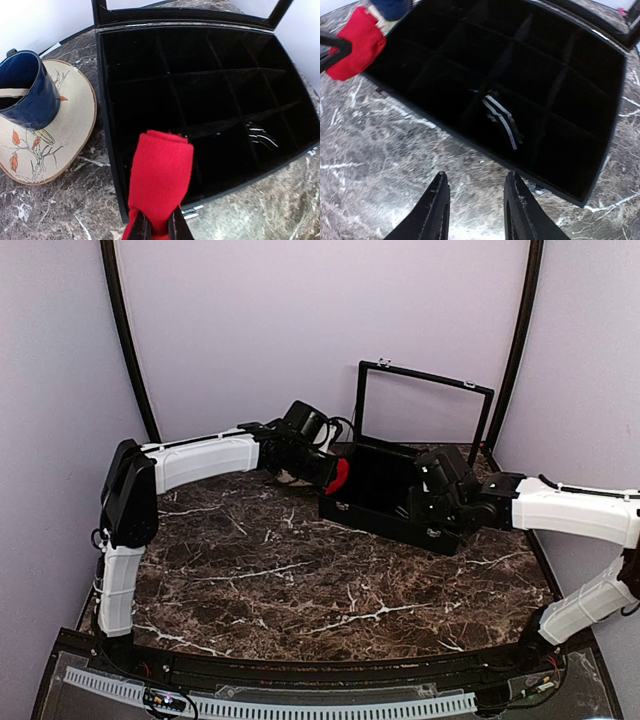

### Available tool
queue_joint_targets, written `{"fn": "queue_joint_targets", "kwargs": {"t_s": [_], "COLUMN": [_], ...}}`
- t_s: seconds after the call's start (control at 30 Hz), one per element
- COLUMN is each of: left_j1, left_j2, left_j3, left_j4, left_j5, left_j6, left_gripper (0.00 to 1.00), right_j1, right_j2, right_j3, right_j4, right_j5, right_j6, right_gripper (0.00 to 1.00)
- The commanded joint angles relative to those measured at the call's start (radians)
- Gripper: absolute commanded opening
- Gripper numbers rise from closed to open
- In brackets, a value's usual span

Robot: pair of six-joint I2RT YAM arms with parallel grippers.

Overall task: Roll the socks
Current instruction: Move the storage box to the center of the board.

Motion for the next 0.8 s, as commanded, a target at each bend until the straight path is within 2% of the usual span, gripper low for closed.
{"fn": "queue_joint_targets", "kwargs": {"t_s": [0.0, 0.2, 0.77], "left_j1": [0.006, 0.001, -0.023], "left_j2": [0.023, 0.071, 0.174], "left_j3": [0.052, 0.060, 0.110], "left_j4": [-0.014, 0.045, 0.073], "left_j5": [-0.086, -0.141, -0.110], "left_j6": [0.024, 0.072, 0.090], "left_gripper": [0.00, 0.00, 0.00], "right_j1": [-0.032, -0.052, -0.106], "right_j2": [-0.012, 0.015, 0.148], "right_j3": [-0.017, -0.026, 0.040], "right_j4": [0.030, 0.063, 0.083], "right_j5": [0.084, 0.049, 0.024], "right_j6": [0.018, -0.002, -0.077], "right_gripper": [0.35, 0.34, 0.35]}}
